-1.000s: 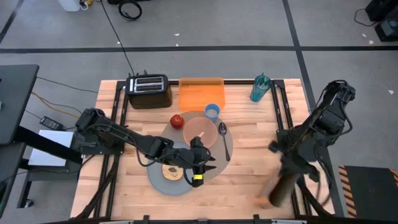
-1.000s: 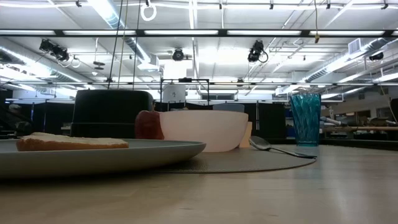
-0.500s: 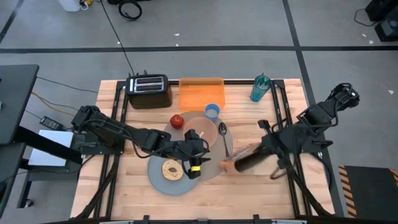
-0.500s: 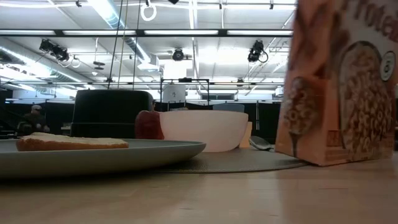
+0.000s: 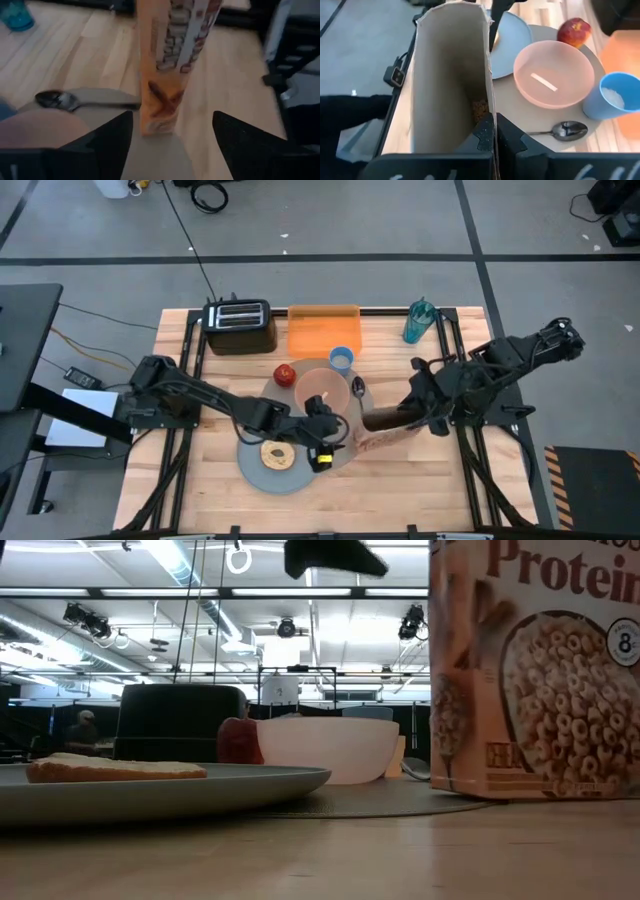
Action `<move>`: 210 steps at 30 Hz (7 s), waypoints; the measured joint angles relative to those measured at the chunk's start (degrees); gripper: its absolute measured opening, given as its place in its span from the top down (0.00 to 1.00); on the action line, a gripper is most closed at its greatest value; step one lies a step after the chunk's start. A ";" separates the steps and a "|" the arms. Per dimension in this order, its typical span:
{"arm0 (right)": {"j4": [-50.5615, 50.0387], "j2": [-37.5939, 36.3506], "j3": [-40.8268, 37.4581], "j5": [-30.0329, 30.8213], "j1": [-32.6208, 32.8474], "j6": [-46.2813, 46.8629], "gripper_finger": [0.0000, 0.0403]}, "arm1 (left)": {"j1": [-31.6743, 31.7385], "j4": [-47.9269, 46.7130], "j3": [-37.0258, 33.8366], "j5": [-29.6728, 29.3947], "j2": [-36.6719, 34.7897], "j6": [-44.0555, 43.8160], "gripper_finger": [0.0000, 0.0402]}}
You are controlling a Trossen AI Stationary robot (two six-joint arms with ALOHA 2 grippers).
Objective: Arrange a breakfast setting
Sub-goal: Pour the cereal from the yellow cereal box into the light orange bowl
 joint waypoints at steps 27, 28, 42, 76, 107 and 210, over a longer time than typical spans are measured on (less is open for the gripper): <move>0.36 0.09 -0.13 -2.46 -3.59 -3.74 0.90 | 4.00 23.22 0.04 -3.30 9.50 12.07 0.51; 0.42 0.09 -0.13 -2.41 -3.59 -4.28 0.88 | 3.96 23.27 0.04 -3.28 9.50 12.07 0.56; -1.68 -8.48 9.41 -1.17 -1.16 -11.34 0.69 | 3.93 26.23 -0.04 -4.05 7.38 12.09 0.97; 63.33 -32.16 -40.05 5.60 0.52 -29.79 0.35 | 2.80 29.19 0.00 -0.38 -23.39 30.80 0.97; 91.26 -27.21 -41.64 10.21 0.54 -34.03 0.16 | 5.56 41.10 0.02 7.13 -17.97 31.09 0.97; 4.15 -5.67 -5.87 11.17 -5.65 -27.57 0.50 | 12.02 -58.55 -0.02 -3.30 -16.94 -7.41 0.50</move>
